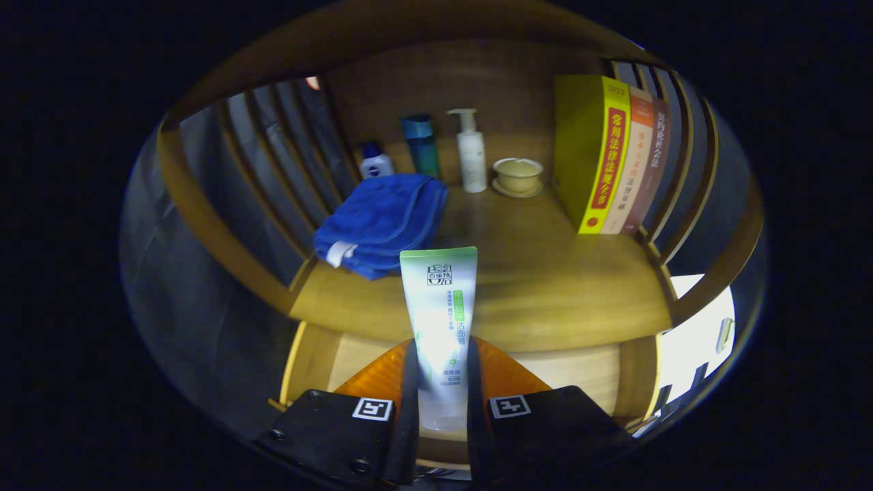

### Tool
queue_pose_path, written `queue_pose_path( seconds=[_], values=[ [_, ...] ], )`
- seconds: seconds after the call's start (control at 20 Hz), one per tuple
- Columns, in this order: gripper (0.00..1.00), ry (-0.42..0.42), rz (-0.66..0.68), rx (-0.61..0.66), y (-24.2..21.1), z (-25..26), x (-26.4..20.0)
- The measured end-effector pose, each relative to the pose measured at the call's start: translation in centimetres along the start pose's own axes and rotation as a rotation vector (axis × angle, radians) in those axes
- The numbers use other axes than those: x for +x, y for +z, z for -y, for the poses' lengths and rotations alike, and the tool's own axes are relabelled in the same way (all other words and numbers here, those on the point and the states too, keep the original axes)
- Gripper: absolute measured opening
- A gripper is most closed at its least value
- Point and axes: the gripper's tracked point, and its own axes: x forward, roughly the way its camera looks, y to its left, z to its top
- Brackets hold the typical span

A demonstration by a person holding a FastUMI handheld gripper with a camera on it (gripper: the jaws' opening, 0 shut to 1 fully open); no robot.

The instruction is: Pull open the drawer, take out the items inside it, and place them on the countertop above the cabinet.

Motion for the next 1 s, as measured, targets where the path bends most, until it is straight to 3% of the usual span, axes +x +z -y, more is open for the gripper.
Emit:
queue_pose_path(
  seconds=[0.15,0.55,1.0],
  values=[
    [0.38,-0.045,-0.003,0.010,1.3,2.0,2.2],
    [0.38,-0.062,-0.110,0.051,-0.3,2.0,8.3],
    [0.43,-0.065,-0.104,0.092,-0.2,2.2,9.7]
  ],
)
